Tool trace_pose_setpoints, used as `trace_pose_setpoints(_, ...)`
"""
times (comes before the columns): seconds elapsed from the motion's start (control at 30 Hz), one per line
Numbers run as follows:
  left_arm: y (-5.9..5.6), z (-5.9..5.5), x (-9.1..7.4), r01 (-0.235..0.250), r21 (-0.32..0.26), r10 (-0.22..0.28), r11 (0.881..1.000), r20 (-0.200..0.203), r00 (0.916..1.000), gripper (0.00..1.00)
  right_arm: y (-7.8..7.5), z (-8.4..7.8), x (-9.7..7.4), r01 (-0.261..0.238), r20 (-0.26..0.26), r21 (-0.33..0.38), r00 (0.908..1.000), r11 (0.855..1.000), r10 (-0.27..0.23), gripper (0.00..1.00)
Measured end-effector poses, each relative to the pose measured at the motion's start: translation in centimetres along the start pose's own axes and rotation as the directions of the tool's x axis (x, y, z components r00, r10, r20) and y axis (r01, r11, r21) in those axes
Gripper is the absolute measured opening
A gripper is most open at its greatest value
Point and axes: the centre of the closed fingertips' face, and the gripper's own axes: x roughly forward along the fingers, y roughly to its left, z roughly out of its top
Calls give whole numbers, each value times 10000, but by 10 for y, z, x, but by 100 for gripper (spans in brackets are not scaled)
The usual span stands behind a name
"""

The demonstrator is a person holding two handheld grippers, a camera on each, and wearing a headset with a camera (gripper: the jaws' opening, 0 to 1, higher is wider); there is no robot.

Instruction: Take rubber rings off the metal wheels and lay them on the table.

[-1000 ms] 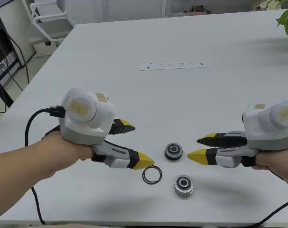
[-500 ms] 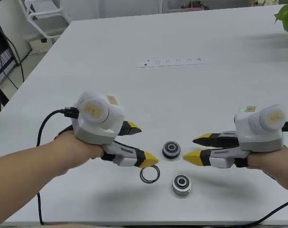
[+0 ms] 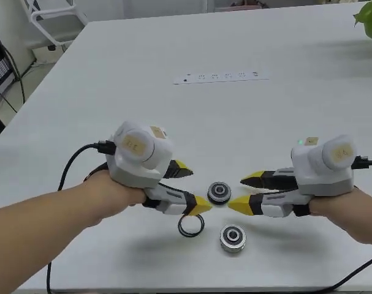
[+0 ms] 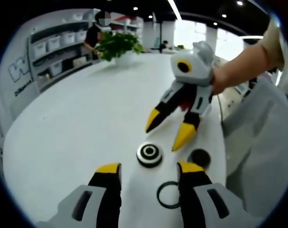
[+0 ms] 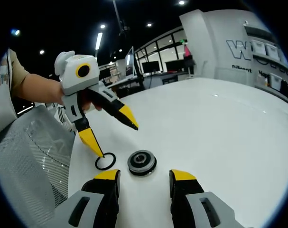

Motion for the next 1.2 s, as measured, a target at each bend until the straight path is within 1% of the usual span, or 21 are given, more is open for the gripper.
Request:
trace_pose_setpoints(0.3, 1, 5, 15, 189, -19, -189, 9998, 83, 9998, 40, -1, -3, 2, -99, -112, -13, 9999, 10000, 99, 40)
trace_pose_setpoints(0.5, 0, 7, 24, 297, -10, -297, 9996, 134, 9995, 32, -2, -4, 3, -99, -109, 37, 9999, 9999, 100, 40)
trace_pose_setpoints(0.73, 2, 9, 31, 277, 72, -278, 9996, 167, 9995, 24, -3, -5, 3, -91, -94, 92, 9999, 9999, 92, 40)
trace_pose_setpoints(0.83, 1, 9, 33, 298, 142, -300, 9995, 160, 9994, 21, -3, -5, 3, -84, -95, 103, 9999, 9999, 85, 40)
trace_pose_setpoints(1.0, -2, 8, 36, 351, 327, -354, 9988, 107, 9993, 18, -4, -5, 4, -77, -76, 114, 9999, 9999, 77, 40)
trace_pose_setpoints(1.07, -3, 9, 37, 352, 493, -359, 9982, 126, 9993, 16, -5, -5, 4, -79, -69, 126, 9999, 9999, 80, 39)
trace_pose_setpoints(1.13, -4, 10, 37, 311, 643, -320, 9974, 135, 9994, 16, -4, -5, 4, -88, -66, 120, 9999, 9999, 89, 39)
trace_pose_setpoints(1.2, -3, 9, 37, 289, 673, -297, 9973, 107, 9995, 16, -3, -5, 5, -117, -51, 115, 9999, 9999, 117, 39)
